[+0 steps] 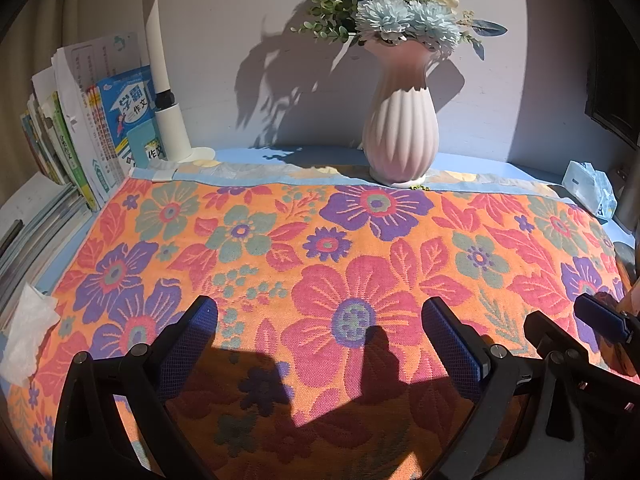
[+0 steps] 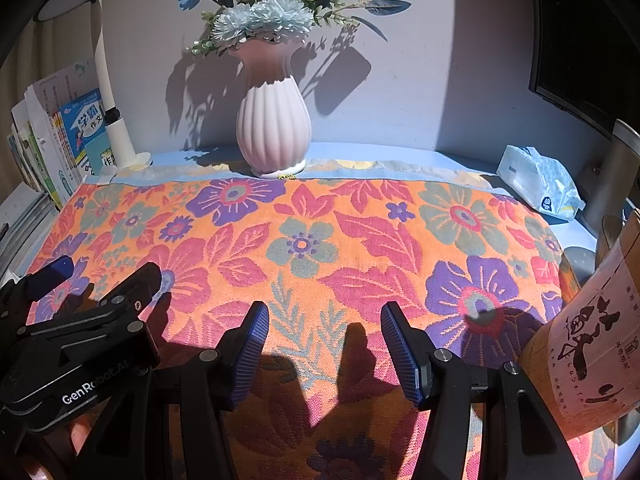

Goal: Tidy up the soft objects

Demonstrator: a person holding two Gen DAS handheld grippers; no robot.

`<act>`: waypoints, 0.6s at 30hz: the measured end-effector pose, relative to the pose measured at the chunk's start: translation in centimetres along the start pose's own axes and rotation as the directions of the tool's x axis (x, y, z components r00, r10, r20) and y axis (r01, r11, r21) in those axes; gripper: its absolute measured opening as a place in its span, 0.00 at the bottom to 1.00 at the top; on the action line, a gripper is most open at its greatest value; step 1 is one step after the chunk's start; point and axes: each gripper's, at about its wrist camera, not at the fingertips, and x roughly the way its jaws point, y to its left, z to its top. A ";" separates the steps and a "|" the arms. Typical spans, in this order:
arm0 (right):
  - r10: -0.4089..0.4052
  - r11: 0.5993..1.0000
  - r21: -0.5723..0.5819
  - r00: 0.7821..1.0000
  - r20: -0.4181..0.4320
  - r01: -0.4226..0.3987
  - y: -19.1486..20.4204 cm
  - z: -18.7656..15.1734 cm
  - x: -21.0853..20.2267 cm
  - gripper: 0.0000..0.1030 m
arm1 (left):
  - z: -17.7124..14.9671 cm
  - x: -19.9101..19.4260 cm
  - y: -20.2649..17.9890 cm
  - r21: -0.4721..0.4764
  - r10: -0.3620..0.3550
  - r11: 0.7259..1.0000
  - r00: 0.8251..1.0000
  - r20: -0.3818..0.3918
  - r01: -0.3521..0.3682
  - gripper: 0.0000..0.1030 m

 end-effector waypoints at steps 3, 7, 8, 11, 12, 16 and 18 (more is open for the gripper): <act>-0.001 1.000 0.000 1.000 0.000 0.001 0.0 0.0 0.0 0.55 | 0.0 0.0 -0.1 0.001 0.001 1.000 1.000 -0.001 -0.001 0.99; 0.000 1.000 0.001 1.000 0.000 0.000 0.0 0.0 0.0 0.55 | 0.0 0.0 -0.1 0.002 0.001 1.000 1.000 0.000 -0.001 0.99; 0.000 1.000 0.001 1.000 0.000 0.000 0.0 0.0 0.0 0.55 | 0.0 0.0 -0.1 0.002 0.002 1.000 1.000 0.000 -0.002 0.99; 0.001 1.000 0.000 1.000 0.000 -0.001 -0.1 0.0 0.0 0.55 | 0.0 0.0 -0.1 0.003 0.001 1.000 1.000 -0.001 -0.001 0.99; 0.000 1.000 0.000 1.000 0.000 0.000 0.0 0.0 0.0 0.55 | 0.0 0.0 -0.1 0.005 0.002 1.000 1.000 -0.003 -0.002 0.99; 0.000 1.000 0.002 1.000 0.000 0.000 0.0 0.0 0.0 0.55 | 0.1 0.0 -0.1 0.014 0.005 1.000 1.000 -0.003 -0.005 0.99; 0.001 1.000 0.003 1.000 -0.001 -0.001 0.0 0.0 0.1 0.55 | 0.1 0.0 -0.1 0.017 0.005 1.000 1.000 -0.003 -0.005 0.99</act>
